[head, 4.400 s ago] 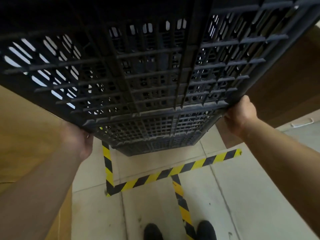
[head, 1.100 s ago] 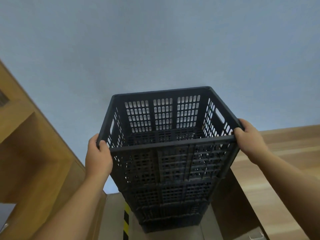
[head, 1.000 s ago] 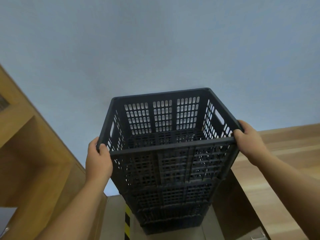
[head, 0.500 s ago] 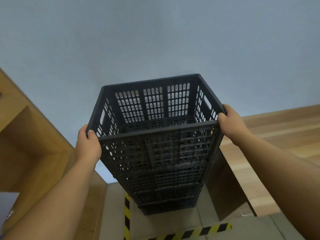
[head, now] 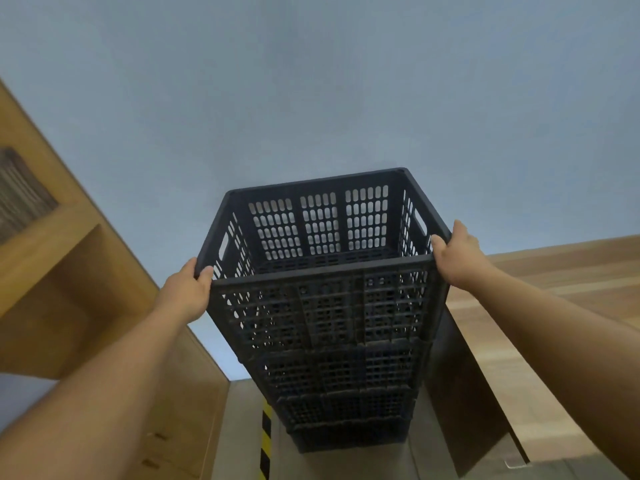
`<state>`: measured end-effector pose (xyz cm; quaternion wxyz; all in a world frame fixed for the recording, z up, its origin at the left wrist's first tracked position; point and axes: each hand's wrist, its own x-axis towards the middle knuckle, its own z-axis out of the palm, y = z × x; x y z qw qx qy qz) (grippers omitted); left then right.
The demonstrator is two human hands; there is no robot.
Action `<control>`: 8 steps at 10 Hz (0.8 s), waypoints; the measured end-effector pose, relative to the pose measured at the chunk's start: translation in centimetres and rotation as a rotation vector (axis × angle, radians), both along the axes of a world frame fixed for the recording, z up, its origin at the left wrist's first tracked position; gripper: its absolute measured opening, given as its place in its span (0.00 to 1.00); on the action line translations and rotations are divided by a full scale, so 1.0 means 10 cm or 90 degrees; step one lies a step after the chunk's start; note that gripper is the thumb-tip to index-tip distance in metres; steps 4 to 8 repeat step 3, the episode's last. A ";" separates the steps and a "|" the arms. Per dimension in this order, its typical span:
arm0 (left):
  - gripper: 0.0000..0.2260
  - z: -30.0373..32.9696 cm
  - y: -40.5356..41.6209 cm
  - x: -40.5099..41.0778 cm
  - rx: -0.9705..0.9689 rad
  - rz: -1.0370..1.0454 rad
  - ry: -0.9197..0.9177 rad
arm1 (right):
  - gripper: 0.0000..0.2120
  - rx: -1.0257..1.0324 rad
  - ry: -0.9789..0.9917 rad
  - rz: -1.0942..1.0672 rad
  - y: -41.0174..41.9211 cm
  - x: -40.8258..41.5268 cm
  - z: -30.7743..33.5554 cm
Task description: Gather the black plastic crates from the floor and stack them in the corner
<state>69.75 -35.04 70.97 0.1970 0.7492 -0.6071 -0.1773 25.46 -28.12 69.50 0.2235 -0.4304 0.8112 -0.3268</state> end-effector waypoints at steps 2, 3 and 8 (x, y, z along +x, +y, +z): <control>0.34 0.01 0.39 -0.05 0.036 -0.085 -0.245 | 0.29 -0.221 -0.012 0.019 0.49 0.31 0.43; 0.31 0.13 0.65 -0.31 0.048 -0.140 -0.180 | 0.10 -0.383 -0.142 0.048 0.84 0.49 1.03; 0.31 0.13 0.65 -0.31 0.048 -0.140 -0.180 | 0.10 -0.383 -0.142 0.048 0.84 0.49 1.03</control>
